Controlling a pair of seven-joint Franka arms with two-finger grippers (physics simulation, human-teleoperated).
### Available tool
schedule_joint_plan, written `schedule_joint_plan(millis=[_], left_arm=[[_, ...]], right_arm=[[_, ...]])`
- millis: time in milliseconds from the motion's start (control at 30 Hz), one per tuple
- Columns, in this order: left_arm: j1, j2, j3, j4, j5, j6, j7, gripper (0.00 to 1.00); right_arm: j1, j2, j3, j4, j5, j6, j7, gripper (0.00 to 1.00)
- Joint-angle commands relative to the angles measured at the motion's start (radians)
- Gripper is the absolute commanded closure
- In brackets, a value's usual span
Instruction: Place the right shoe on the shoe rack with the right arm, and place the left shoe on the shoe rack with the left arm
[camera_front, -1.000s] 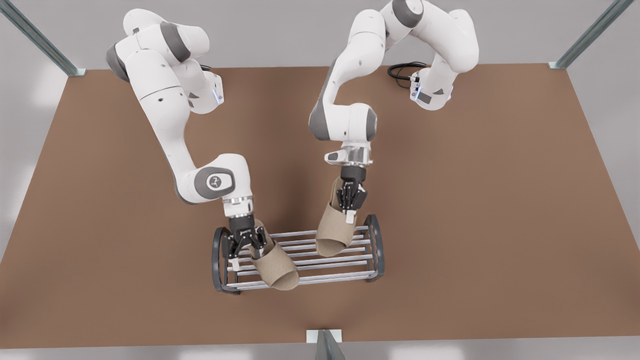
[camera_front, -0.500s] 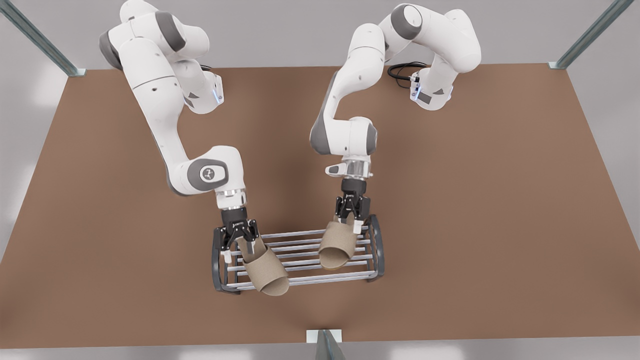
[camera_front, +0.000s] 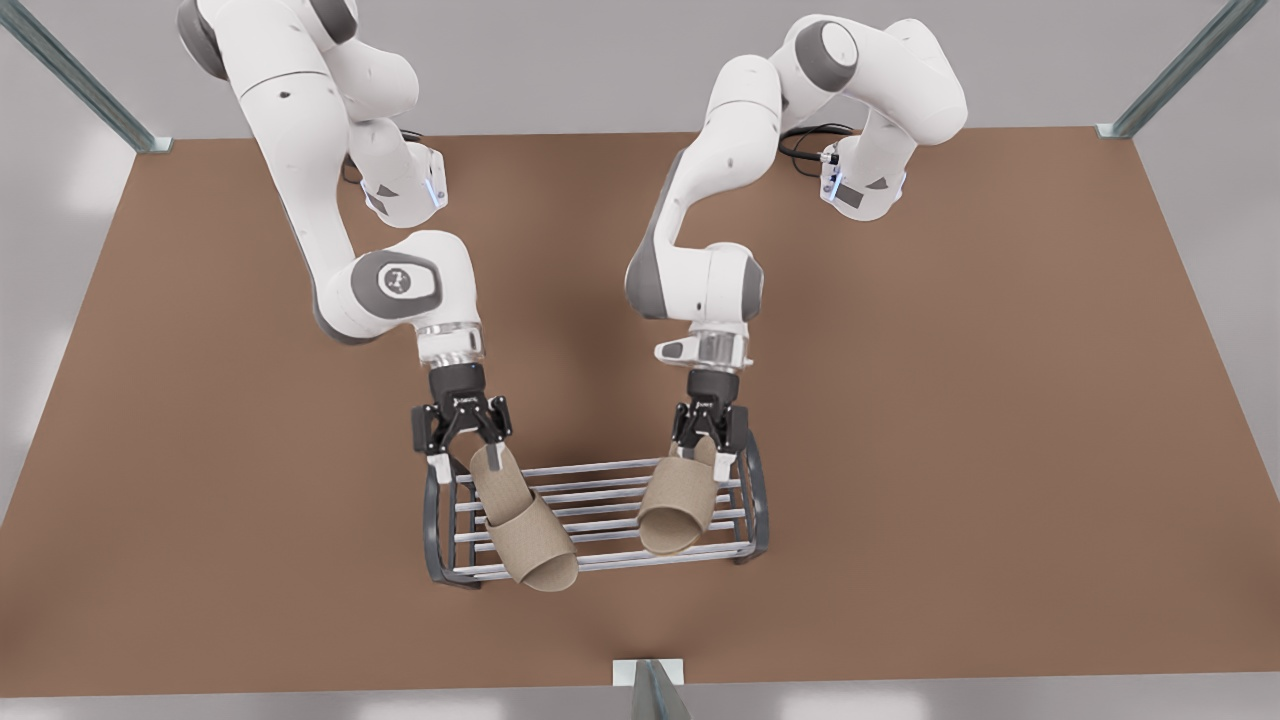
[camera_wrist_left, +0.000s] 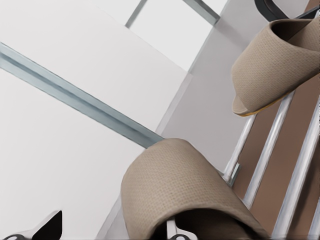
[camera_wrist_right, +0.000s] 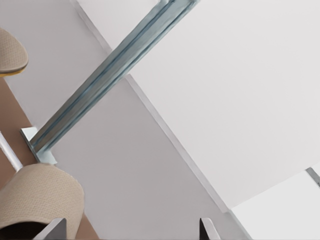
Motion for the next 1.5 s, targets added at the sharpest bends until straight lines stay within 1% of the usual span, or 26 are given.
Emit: schedule_joint_plan(millis=[0, 33, 67, 200, 267, 300, 333, 367, 400, 433, 467, 500, 533, 567, 633, 667, 800, 1033, 1133, 1200, 1233, 1267, 1333, 1400, 1433, 1467], left_arm=[[-0.001, -0.002, 0.0, 0.0, 0.021, 0.025, -0.003, 0.0], [-0.001, 0.001, -0.001, 0.005, 0.021, 0.025, -0.003, 0.0], [0.001, 0.003, -0.003, 0.006, 0.02, 0.024, -0.003, 0.0], [0.002, 0.021, -0.01, 0.008, 0.018, 0.015, -0.006, 0.0], [0.002, 0.026, -0.016, 0.006, 0.018, 0.011, -0.008, 0.0], [0.002, 0.029, -0.016, 0.006, 0.02, 0.01, -0.008, 0.0], [0.002, 0.036, -0.016, 0.006, 0.02, 0.01, -0.008, 0.0], [0.002, 0.039, -0.016, 0.008, 0.02, 0.01, -0.008, 0.0], [0.002, 0.044, -0.015, 0.009, 0.02, 0.01, -0.008, 0.0], [0.005, 0.045, -0.015, 0.017, 0.02, 0.01, -0.008, 0.0], [0.013, 0.047, -0.015, 0.032, 0.018, 0.01, -0.008, 0.0], [0.054, 0.055, -0.016, 0.081, 0.018, 0.01, -0.006, 0.0], [0.091, 0.056, -0.018, 0.121, 0.023, 0.011, -0.005, 0.0], [0.107, 0.049, -0.021, 0.138, 0.049, 0.036, -0.002, 0.0], [0.114, 0.032, -0.023, 0.141, 0.092, 0.126, 0.003, 0.0], [0.117, 0.024, -0.023, 0.141, 0.102, 0.133, 0.006, 0.0], [0.117, 0.027, -0.046, 0.141, 0.11, 0.131, 0.003, 0.0], [0.108, -0.004, -0.061, 0.121, 0.148, 0.133, 0.002, 0.0], [-0.081, -0.301, -0.078, -0.164, 0.239, 0.133, -0.027, 0.0], [-0.084, -0.419, -0.046, -0.302, 0.239, 0.133, -0.23, 0.0], [-0.075, -0.455, -0.024, -0.429, 0.24, 0.133, -0.233, 0.0], [0.031, -0.473, -0.058, -0.491, 0.231, 0.133, -0.236, 0.0], [0.258, -0.514, -0.205, -0.457, 0.135, 0.136, -0.485, 0.0], [0.435, -0.488, -0.282, -0.411, -0.31, 0.111, -0.782, 0.0], [0.563, -0.508, -0.4, -0.368, -0.489, -0.008, -0.808, 0.0], [0.724, -0.571, -0.685, -0.311, -0.707, -0.301, -0.802, 0.0]], right_arm=[[-0.084, -0.029, 0.018, 0.02, 0.035, 0.083, -0.065, 0.01], [-0.181, -0.034, 0.001, 0.051, 0.03, 0.249, -0.096, 0.0], [-0.189, -0.051, -0.095, 0.054, 0.023, 0.355, -0.106, 0.0], [-0.218, -0.06, -0.306, 0.045, -0.083, 0.542, -0.202, 0.0], [-0.215, -0.058, -0.304, 0.046, -0.048, 0.527, -0.139, 0.0], [-0.215, -0.054, -0.289, 0.039, 0.102, 0.478, -0.119, 0.0], [-0.239, -0.078, -0.157, -0.003, 0.17, 0.265, -0.111, 0.0], [-0.322, -0.075, -0.08, 0.0, 0.21, 0.218, -0.114, 0.0], [-0.332, -0.075, -0.08, 0.003, 0.225, 0.188, -0.113, 0.0], [-0.33, -0.072, -0.053, 0.019, 0.358, 0.107, -0.117, 0.0], [-0.33, -0.071, 0.003, 0.043, 0.624, -0.036, -0.212, 0.0], [-0.344, -0.072, 0.041, 0.089, 1.053, -0.182, -0.595, 0.0], [-0.399, -0.08, 0.033, 0.103, 1.496, -0.19, -1.037, 0.0], [-0.401, -0.1, -0.011, 0.068, 1.752, -0.296, -1.278, 0.0], [-0.388, -0.166, -0.029, 0.082, 2.171, -0.759, -1.318, 0.0], [-0.382, -0.167, -0.082, 0.14, 2.241, -0.959, -1.324, 0.0], [-0.347, -0.094, -0.178, 0.131, 2.258, -0.99, -1.616, 0.0], [-0.348, -0.086, -0.192, 0.158, 2.261, -0.989, -1.68, 0.0], [-0.347, -0.091, -0.194, 0.252, 2.262, -1.124, -1.532, 0.0], [-0.339, -0.123, -0.195, 0.275, 2.345, -1.194, -1.385, 0.0], [-0.196, -0.124, -0.327, 0.367, 2.334, -1.259, -1.361, 0.0], [-0.189, -0.129, -0.321, 0.385, 2.327, -1.268, -1.363, 0.0], [-0.233, -0.126, -0.246, 0.388, 2.31, -1.271, -1.357, 0.0], [-0.232, -0.134, -0.247, 0.385, 2.311, -1.285, -1.366, 0.0], [-0.226, -0.138, -0.24, 0.391, 2.307, -1.303, -1.358, 0.0], [-0.23, -0.131, -0.243, 0.39, 2.301, -1.291, -1.369, 0.0]])
